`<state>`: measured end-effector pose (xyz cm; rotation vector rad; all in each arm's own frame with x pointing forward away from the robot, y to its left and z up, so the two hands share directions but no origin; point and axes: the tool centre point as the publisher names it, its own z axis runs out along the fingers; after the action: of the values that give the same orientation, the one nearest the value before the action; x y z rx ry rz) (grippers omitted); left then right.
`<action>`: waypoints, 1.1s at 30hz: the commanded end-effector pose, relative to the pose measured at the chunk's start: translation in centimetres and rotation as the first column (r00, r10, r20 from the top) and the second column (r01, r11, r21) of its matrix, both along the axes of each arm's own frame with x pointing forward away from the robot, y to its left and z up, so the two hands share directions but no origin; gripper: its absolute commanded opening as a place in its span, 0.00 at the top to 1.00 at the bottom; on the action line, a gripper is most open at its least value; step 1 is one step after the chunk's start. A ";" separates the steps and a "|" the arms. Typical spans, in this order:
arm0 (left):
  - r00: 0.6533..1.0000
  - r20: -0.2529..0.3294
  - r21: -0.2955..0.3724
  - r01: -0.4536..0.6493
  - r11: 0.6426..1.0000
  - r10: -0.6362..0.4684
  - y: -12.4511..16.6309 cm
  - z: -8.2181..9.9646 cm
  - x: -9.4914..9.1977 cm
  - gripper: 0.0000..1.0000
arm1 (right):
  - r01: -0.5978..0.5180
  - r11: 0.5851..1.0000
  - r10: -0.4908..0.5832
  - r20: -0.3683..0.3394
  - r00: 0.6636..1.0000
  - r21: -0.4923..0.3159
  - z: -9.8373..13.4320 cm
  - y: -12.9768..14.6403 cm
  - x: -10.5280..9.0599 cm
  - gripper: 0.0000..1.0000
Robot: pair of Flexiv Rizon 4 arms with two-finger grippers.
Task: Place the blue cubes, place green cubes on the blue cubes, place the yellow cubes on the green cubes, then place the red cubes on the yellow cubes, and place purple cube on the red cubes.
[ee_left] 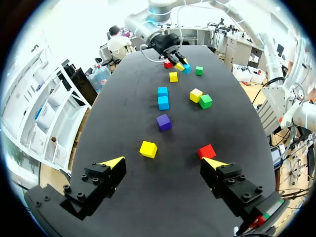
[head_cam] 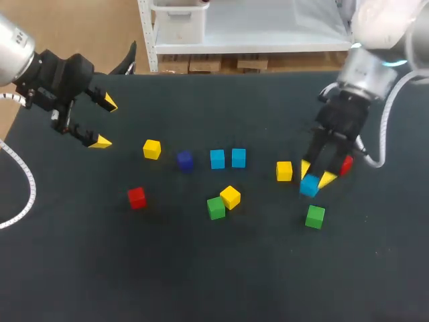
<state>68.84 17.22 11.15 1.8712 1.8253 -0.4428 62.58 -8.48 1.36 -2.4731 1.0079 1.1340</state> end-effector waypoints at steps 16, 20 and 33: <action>1.000 0.004 -0.003 0.001 1.000 -0.001 0.1 -0.1 -0.1 0.00 | 0.680 0.714 -0.700 0.174 0.693 0.165 3.6 -0.1 10.3 1.00; 1.000 0.004 -0.003 0.001 1.000 -0.001 0.1 -0.1 -0.1 0.00 | 0.721 0.670 -0.742 0.159 0.651 0.174 2.0 1.8 11.2 1.00; 1.000 0.004 -0.003 0.001 1.000 -0.001 0.1 -0.1 -0.1 0.00 | 0.729 0.640 -0.767 0.143 0.625 0.243 0.5 5.8 12.6 1.00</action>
<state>68.84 17.22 11.15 1.8712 1.8254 -0.4427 75.76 -2.69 2.26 -1.7430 1.5767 0.6668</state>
